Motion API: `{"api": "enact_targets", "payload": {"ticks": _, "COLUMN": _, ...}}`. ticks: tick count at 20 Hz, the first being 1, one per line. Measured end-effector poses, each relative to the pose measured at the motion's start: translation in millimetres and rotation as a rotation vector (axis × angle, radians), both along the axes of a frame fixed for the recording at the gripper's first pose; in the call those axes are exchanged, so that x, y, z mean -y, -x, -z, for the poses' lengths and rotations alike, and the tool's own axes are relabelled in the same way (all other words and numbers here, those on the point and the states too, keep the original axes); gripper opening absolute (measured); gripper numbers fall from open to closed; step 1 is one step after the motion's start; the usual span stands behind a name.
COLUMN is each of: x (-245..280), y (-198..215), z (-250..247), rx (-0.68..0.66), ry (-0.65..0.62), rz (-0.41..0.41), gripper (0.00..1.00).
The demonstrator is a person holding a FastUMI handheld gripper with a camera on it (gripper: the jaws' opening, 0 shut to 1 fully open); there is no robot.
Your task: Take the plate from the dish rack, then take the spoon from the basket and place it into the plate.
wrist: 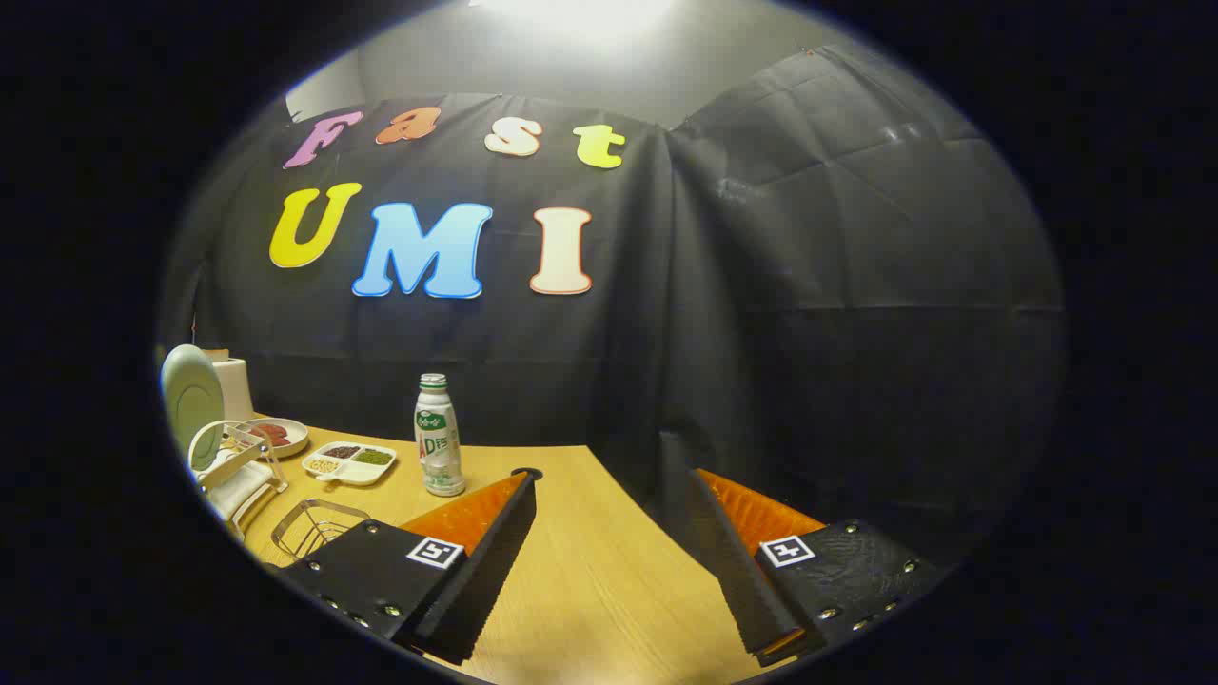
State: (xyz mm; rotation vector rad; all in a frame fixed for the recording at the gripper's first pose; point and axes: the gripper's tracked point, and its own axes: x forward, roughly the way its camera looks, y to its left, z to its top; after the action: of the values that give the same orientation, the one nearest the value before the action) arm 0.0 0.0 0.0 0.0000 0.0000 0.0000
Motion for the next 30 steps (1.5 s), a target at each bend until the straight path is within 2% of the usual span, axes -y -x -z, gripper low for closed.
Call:
{"api": "enact_targets", "payload": {"ticks": 4, "x": 1, "y": 44, "z": -24, "rx": -0.048, "ry": 0.053, "rz": 0.081, "gripper": 0.98}}
{"api": "enact_targets", "payload": {"ticks": 7, "x": -30, "y": 74, "z": -44, "rx": -0.087, "ry": 0.072, "rz": 0.069, "gripper": 0.98}}
{"api": "enact_targets", "payload": {"ticks": 10, "x": -89, "y": 102, "z": -72, "rx": -0.087, "ry": 0.079, "rz": -0.001, "gripper": 0.98}}
{"api": "enact_targets", "payload": {"ticks": 14, "x": -197, "y": 133, "z": -105, "rx": -0.073, "ry": 0.044, "rz": -0.155, "gripper": 0.98}}
{"api": "enact_targets", "payload": {"ticks": 18, "x": -302, "y": 159, "z": -112, "rx": -0.103, "ry": -0.005, "rz": -0.313, "gripper": 0.98}}
{"api": "enact_targets", "payload": {"ticks": 21, "x": -362, "y": 168, "z": -103, "rx": -0.159, "ry": -0.028, "rz": -0.398, "gripper": 0.98}}
{"api": "enact_targets", "payload": {"ticks": 25, "x": -420, "y": 168, "z": -82, "rx": -0.245, "ry": -0.026, "rz": -0.46, "gripper": 0.98}}
{"api": "enact_targets", "payload": {"ticks": 30, "x": -464, "y": 150, "z": -48, "rx": -0.39, "ry": -0.028, "rz": -0.458, "gripper": 0.98}}
